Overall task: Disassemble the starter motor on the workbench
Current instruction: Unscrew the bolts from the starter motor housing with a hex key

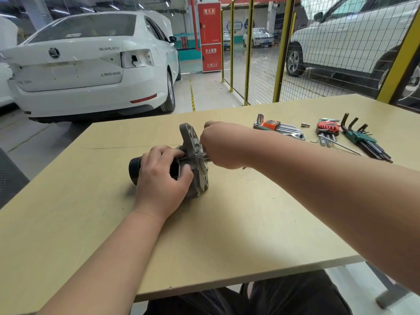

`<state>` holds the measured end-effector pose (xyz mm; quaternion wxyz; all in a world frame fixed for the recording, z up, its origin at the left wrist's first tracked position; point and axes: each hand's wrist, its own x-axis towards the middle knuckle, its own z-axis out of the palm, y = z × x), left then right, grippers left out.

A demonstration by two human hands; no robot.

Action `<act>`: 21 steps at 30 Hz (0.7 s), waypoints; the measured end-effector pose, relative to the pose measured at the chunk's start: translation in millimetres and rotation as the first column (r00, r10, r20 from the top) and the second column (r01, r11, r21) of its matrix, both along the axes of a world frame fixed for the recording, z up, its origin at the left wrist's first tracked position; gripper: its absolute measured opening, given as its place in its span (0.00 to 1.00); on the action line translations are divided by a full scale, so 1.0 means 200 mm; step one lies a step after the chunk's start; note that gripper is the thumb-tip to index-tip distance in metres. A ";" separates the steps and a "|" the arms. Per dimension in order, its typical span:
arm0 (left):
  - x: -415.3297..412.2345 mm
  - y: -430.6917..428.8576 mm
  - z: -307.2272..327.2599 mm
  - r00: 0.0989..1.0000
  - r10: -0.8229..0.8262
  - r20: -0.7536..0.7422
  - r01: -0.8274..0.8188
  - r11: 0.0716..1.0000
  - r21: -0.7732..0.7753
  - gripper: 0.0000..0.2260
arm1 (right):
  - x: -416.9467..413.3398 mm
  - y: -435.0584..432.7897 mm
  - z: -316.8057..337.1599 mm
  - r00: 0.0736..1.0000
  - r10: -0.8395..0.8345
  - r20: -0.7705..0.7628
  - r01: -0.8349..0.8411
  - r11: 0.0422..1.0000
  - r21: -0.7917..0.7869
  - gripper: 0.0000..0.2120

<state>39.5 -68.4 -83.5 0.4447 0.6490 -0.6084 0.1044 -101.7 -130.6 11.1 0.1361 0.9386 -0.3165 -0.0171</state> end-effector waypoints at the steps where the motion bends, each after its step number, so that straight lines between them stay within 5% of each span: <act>1: 0.00 0.00 0.00 1.000 0.001 0.001 -0.001 1.000 0.002 0.19 | 0.00 0.00 0.00 0.999 -0.031 0.022 0.031 0.999 -0.007 0.16; 8: 0.00 0.00 0.00 1.000 0.003 -0.001 -0.003 1.000 0.011 0.18 | 0.04 -0.01 -0.03 0.984 -0.114 0.136 0.116 0.993 -0.001 0.03; 12: -0.01 0.00 0.01 1.000 0.002 0.005 -0.003 1.000 0.009 0.18 | 0.01 -0.02 -0.02 0.983 -0.088 0.159 0.067 0.989 0.135 0.07; 16: -0.01 0.01 0.01 1.000 0.002 0.007 -0.002 1.000 0.002 0.17 | 0.00 0.00 -0.02 1.000 -0.012 0.027 0.011 0.999 0.032 0.08; 21: -0.01 0.01 0.01 1.000 0.001 -0.007 -0.001 1.000 -0.017 0.10 | 0.01 0.03 -0.01 0.979 -0.119 0.163 0.112 0.992 0.054 0.07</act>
